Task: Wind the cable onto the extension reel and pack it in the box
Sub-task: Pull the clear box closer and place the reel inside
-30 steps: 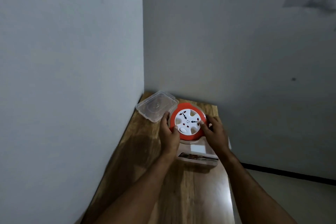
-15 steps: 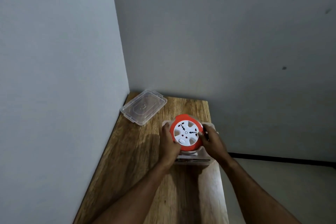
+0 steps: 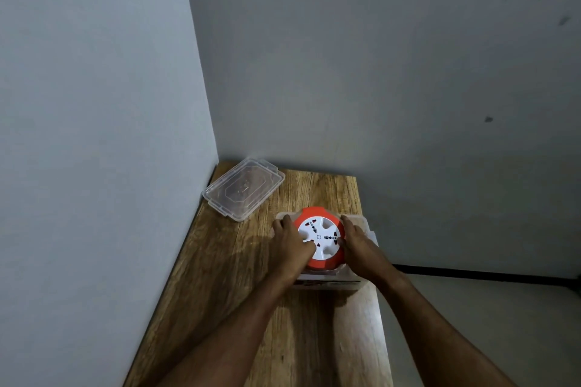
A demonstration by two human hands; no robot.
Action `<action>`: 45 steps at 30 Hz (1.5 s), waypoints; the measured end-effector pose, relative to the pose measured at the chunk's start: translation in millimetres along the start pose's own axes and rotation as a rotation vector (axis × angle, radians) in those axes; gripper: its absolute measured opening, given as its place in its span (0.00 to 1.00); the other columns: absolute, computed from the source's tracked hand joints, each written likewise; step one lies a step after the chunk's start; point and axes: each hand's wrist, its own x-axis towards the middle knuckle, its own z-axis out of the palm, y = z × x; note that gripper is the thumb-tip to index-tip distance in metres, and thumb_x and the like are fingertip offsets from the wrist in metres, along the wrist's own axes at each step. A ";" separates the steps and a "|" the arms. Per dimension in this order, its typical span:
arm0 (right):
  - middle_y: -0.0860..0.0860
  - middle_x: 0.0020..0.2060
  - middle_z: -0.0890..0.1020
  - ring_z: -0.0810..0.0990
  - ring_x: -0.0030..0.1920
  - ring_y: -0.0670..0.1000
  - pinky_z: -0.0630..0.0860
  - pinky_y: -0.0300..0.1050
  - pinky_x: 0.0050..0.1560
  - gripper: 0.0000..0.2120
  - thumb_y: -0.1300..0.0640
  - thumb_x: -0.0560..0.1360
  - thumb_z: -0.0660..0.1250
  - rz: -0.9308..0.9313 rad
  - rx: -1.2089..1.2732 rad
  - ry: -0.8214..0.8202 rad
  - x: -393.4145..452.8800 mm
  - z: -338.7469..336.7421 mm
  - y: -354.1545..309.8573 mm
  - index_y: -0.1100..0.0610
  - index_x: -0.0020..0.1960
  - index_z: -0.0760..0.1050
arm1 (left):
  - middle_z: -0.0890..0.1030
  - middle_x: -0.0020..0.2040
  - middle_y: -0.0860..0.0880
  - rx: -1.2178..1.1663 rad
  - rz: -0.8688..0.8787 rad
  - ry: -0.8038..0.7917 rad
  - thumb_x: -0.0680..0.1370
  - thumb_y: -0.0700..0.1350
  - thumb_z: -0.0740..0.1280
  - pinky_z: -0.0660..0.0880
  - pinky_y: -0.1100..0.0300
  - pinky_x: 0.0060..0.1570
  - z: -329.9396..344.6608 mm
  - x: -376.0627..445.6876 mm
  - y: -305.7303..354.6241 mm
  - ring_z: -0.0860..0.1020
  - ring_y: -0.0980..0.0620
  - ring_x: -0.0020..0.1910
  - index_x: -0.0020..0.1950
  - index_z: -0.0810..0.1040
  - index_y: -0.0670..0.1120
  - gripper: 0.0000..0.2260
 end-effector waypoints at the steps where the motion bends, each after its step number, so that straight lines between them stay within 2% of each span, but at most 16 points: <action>1: 0.63 0.77 0.66 0.74 0.71 0.61 0.77 0.59 0.66 0.32 0.57 0.85 0.60 -0.005 -0.001 0.000 -0.6 1.7 0.3 0.59 0.82 0.47 | 0.64 0.75 0.44 0.023 0.000 -0.005 0.73 0.43 0.72 0.77 0.57 0.42 -1.3 1.0 -0.1 0.78 0.41 0.62 0.76 0.63 0.44 0.33; 5: 0.63 0.74 0.70 0.75 0.69 0.61 0.77 0.57 0.66 0.33 0.58 0.83 0.64 0.018 -0.071 0.024 3.0 4.2 0.6 0.60 0.82 0.51 | 0.66 0.74 0.45 0.092 0.024 -0.010 0.70 0.39 0.79 0.73 0.62 0.40 -4.7 4.3 -3.5 0.78 0.43 0.64 0.74 0.67 0.44 0.35; 8: 0.62 0.71 0.73 0.76 0.67 0.61 0.77 0.56 0.64 0.31 0.59 0.82 0.64 0.061 -0.063 0.008 5.5 2.4 -3.4 0.57 0.81 0.54 | 0.70 0.71 0.45 0.132 0.083 0.064 0.73 0.39 0.77 0.79 0.61 0.48 -4.4 5.3 -10.3 0.78 0.45 0.64 0.70 0.72 0.44 0.27; 12: 0.61 0.72 0.73 0.77 0.68 0.59 0.79 0.53 0.62 0.37 0.59 0.81 0.67 0.002 -0.069 -0.032 2.6 5.4 -5.5 0.57 0.82 0.50 | 0.77 0.65 0.45 0.172 0.137 0.138 0.78 0.43 0.72 0.79 0.61 0.46 -1.3 2.8 -18.2 0.81 0.48 0.57 0.62 0.78 0.44 0.13; 17: 0.57 0.64 0.81 0.82 0.61 0.56 0.78 0.55 0.61 0.32 0.56 0.82 0.65 0.013 -0.245 -0.064 -1.1 14.9 -10.0 0.57 0.80 0.54 | 0.82 0.56 0.46 0.275 0.091 0.131 0.78 0.45 0.74 0.74 0.61 0.40 -3.9 -0.5 -18.3 0.82 0.48 0.54 0.58 0.80 0.45 0.11; 20: 0.56 0.62 0.82 0.82 0.60 0.56 0.75 0.56 0.63 0.30 0.55 0.83 0.63 0.014 -0.294 -0.076 0.3 21.2 -11.5 0.58 0.80 0.54 | 0.83 0.54 0.48 0.296 0.140 0.172 0.81 0.44 0.68 0.70 0.62 0.37 -5.5 -0.4 -21.3 0.83 0.49 0.52 0.61 0.79 0.47 0.09; 23: 0.57 0.65 0.81 0.81 0.63 0.56 0.72 0.56 0.68 0.31 0.53 0.83 0.61 0.007 -0.280 -0.092 5.9 25.2 -13.6 0.59 0.81 0.51 | 0.84 0.54 0.48 0.333 0.180 0.204 0.83 0.43 0.62 0.74 0.60 0.39 -2.2 0.8 -29.0 0.82 0.50 0.51 0.64 0.77 0.48 0.10; 25: 0.57 0.67 0.79 0.81 0.64 0.56 0.73 0.54 0.67 0.33 0.51 0.84 0.61 -0.004 -0.289 -0.111 7.3 28.8 -15.5 0.61 0.82 0.50 | 0.83 0.58 0.48 0.413 0.206 0.197 0.85 0.43 0.59 0.73 0.60 0.41 3.2 0.0 -35.0 0.81 0.50 0.54 0.71 0.73 0.46 0.14; 27: 0.57 0.68 0.79 0.81 0.64 0.55 0.73 0.54 0.67 0.35 0.50 0.84 0.61 -0.006 -0.305 -0.116 7.0 32.5 -17.3 0.61 0.82 0.48 | 0.78 0.67 0.44 0.472 0.247 0.188 0.85 0.42 0.60 0.77 0.60 0.49 10.5 0.1 -41.5 0.79 0.49 0.63 0.79 0.64 0.42 0.21; 29: 0.56 0.69 0.78 0.80 0.65 0.55 0.71 0.56 0.69 0.36 0.49 0.83 0.62 0.005 -0.318 -0.106 6.6 35.8 -17.5 0.62 0.82 0.47 | 0.72 0.74 0.40 0.522 0.259 0.159 0.84 0.41 0.63 0.78 0.57 0.60 16.1 1.5 -45.0 0.75 0.46 0.71 0.82 0.55 0.39 0.28; 32: 0.56 0.69 0.78 0.79 0.67 0.55 0.68 0.57 0.72 0.38 0.48 0.82 0.64 0.021 -0.287 -0.100 6.6 36.5 -20.2 0.62 0.82 0.47 | 0.68 0.77 0.39 0.510 0.226 0.091 0.83 0.41 0.64 0.76 0.55 0.66 15.8 0.4 -42.8 0.70 0.44 0.75 0.82 0.51 0.38 0.32; 35: 0.56 0.68 0.78 0.79 0.66 0.54 0.70 0.52 0.71 0.30 0.49 0.84 0.62 0.038 -0.275 -0.053 7.3 33.1 -23.2 0.61 0.79 0.57 | 0.75 0.72 0.41 0.382 0.198 0.100 0.81 0.41 0.66 0.79 0.57 0.60 11.6 1.9 -40.5 0.76 0.46 0.68 0.82 0.56 0.39 0.32; 38: 0.55 0.64 0.80 0.81 0.60 0.53 0.78 0.47 0.59 0.22 0.45 0.83 0.60 0.036 -0.255 0.080 11.2 21.1 -29.0 0.57 0.72 0.69 | 0.81 0.61 0.44 0.279 0.168 0.185 0.79 0.39 0.69 0.82 0.60 0.47 -3.3 8.9 -33.8 0.83 0.48 0.56 0.72 0.72 0.41 0.21; 41: 0.55 0.64 0.80 0.80 0.60 0.53 0.79 0.48 0.59 0.23 0.45 0.83 0.62 -0.056 -0.205 0.165 21.1 4.7 -41.2 0.56 0.73 0.69 | 0.85 0.51 0.47 0.145 0.194 0.313 0.79 0.41 0.69 0.84 0.61 0.38 -25.7 16.2 -23.7 0.86 0.52 0.44 0.60 0.82 0.44 0.10; 44: 0.55 0.65 0.79 0.79 0.62 0.53 0.78 0.46 0.60 0.25 0.47 0.83 0.63 -0.126 -0.204 0.180 41.3 -10.2 -58.6 0.56 0.76 0.67 | 0.85 0.41 0.52 -0.077 0.151 0.426 0.81 0.41 0.68 0.80 0.66 0.34 -49.6 26.2 -18.2 0.83 0.58 0.37 0.51 0.84 0.46 0.05; 45: 0.56 0.65 0.79 0.79 0.62 0.53 0.78 0.48 0.60 0.26 0.47 0.82 0.64 -0.139 -0.198 0.187 48.9 -13.8 -63.8 0.56 0.76 0.67 | 0.84 0.42 0.53 -0.178 0.112 0.447 0.81 0.40 0.68 0.78 0.68 0.34 -55.7 30.8 -17.6 0.81 0.59 0.37 0.51 0.83 0.46 0.05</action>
